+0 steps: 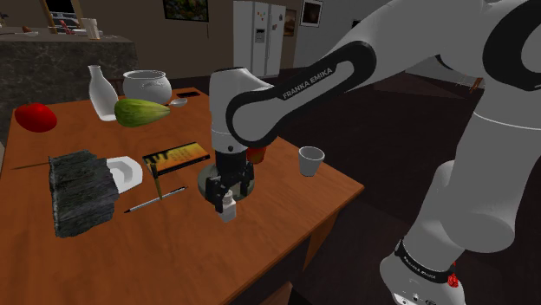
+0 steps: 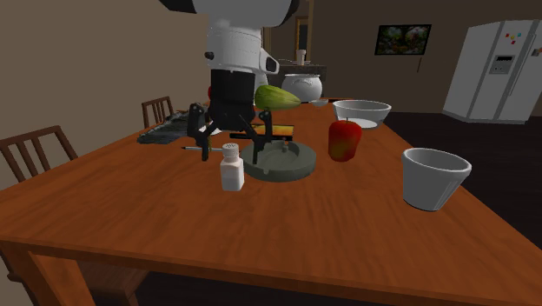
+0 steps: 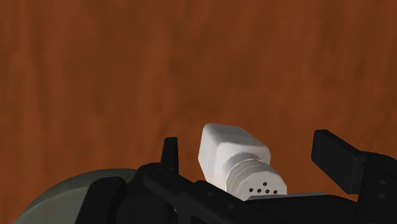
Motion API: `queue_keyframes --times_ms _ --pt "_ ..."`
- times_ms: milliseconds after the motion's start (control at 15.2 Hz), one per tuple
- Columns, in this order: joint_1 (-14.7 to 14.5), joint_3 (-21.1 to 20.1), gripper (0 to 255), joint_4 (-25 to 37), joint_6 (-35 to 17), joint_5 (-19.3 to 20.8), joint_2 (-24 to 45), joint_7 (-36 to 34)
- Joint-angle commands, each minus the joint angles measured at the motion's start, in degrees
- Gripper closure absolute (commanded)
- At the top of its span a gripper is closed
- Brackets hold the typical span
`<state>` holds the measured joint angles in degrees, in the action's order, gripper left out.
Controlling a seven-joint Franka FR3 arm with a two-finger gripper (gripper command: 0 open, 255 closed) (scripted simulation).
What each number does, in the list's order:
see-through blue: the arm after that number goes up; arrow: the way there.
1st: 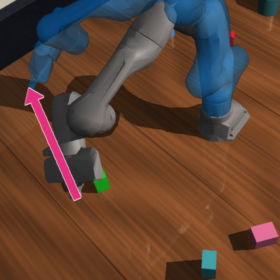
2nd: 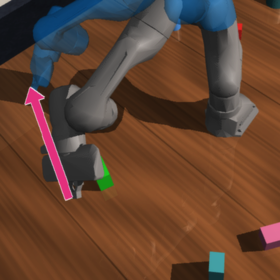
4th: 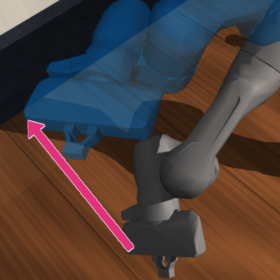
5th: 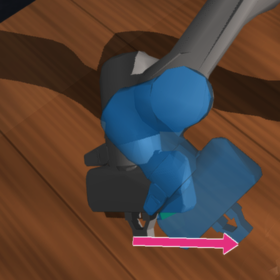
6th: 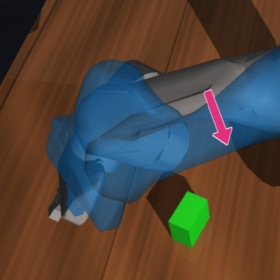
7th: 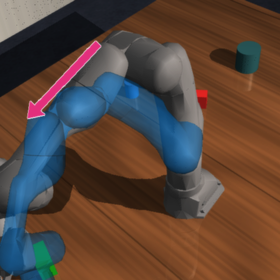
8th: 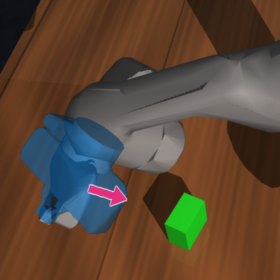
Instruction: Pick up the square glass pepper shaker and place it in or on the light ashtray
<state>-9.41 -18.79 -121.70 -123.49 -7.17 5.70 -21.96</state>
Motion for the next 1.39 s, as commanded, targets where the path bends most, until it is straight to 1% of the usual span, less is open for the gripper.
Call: queue_keyframes --times_ms 0,594,660,1254,1320 --pt "-0.17 -0.08 0 -0.61 -1.5 0.21 0.86 -0.2" --pt "-0.22 -0.09 0 -0.82 -1.92 0.25 1.08 -0.24" --pt "-0.22 -0.09 255 -0.82 -1.92 0.25 1.08 -0.24" --pt "-0.21 -0.09 255 -0.83 -1.93 0.25 1.08 -0.24" --pt "-0.18 -0.1 255 -0.52 -1.2 0.14 0.64 -0.23"
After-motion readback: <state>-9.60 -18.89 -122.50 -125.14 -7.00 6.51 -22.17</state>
